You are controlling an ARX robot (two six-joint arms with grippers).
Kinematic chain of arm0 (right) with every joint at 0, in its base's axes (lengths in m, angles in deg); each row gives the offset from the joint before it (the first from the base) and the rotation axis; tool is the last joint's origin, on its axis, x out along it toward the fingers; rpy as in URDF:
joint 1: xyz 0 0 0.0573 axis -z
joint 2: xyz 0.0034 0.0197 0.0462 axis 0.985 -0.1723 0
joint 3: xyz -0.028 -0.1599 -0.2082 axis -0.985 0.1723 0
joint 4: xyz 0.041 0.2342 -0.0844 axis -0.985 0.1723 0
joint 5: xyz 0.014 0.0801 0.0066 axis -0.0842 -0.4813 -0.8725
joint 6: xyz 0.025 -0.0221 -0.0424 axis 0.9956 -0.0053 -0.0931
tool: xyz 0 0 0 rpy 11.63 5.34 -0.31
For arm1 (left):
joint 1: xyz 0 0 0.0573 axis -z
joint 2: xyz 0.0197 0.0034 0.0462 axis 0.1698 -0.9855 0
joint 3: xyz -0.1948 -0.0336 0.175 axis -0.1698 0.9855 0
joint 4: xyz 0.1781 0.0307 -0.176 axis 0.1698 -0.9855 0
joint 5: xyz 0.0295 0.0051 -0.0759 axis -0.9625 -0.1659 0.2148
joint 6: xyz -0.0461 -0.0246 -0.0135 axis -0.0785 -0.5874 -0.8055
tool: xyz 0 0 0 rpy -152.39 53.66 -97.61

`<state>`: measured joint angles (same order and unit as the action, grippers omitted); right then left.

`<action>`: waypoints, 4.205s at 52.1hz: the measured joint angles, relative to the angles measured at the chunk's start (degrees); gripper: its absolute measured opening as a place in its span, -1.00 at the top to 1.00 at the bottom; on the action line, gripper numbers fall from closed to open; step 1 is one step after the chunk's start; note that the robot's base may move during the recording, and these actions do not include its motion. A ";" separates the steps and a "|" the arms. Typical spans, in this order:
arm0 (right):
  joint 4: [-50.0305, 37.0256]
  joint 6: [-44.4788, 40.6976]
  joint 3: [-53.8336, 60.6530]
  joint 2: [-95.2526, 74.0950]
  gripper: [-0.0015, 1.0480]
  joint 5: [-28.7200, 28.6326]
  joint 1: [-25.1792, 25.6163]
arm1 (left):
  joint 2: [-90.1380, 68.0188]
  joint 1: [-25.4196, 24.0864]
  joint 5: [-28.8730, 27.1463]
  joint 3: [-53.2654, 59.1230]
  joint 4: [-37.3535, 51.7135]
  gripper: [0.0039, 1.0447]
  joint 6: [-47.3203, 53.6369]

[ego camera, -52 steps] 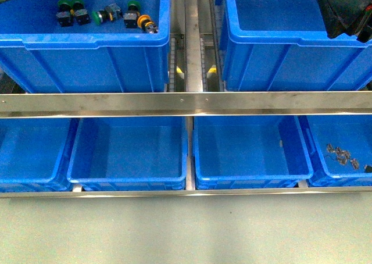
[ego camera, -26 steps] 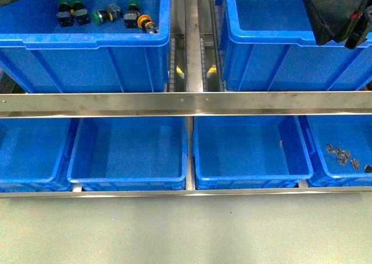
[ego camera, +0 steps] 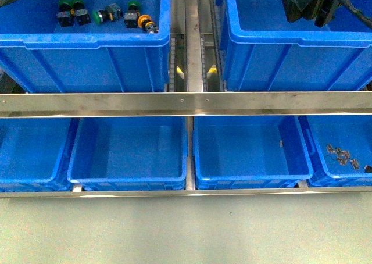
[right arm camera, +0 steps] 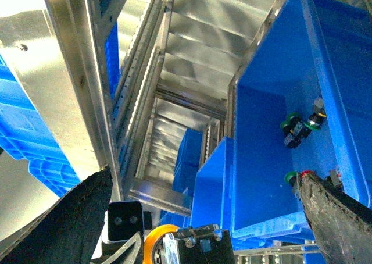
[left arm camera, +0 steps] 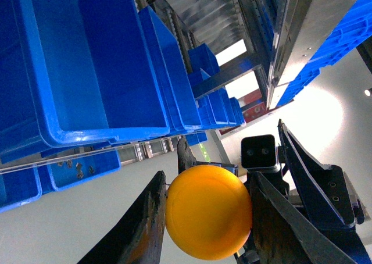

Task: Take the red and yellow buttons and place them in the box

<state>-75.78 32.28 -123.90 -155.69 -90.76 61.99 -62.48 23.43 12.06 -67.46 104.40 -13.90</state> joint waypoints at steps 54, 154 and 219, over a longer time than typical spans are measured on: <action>0.00 0.17 -3.82 -3.28 -0.86 1.33 -2.05 | -1.79 4.66 -0.02 -0.81 2.29 0.37 -2.08; 0.02 -0.50 -4.22 -5.22 0.53 6.56 -2.62 | -9.62 6.45 -6.34 -7.34 0.94 0.97 -0.11; 18.47 -21.97 8.74 24.46 0.54 16.63 -4.35 | 73.94 -21.07 -23.32 24.92 -55.43 -0.85 33.48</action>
<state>-57.31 10.31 -115.16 -131.23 -74.13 57.64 11.46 2.36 -11.26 -42.55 48.97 19.58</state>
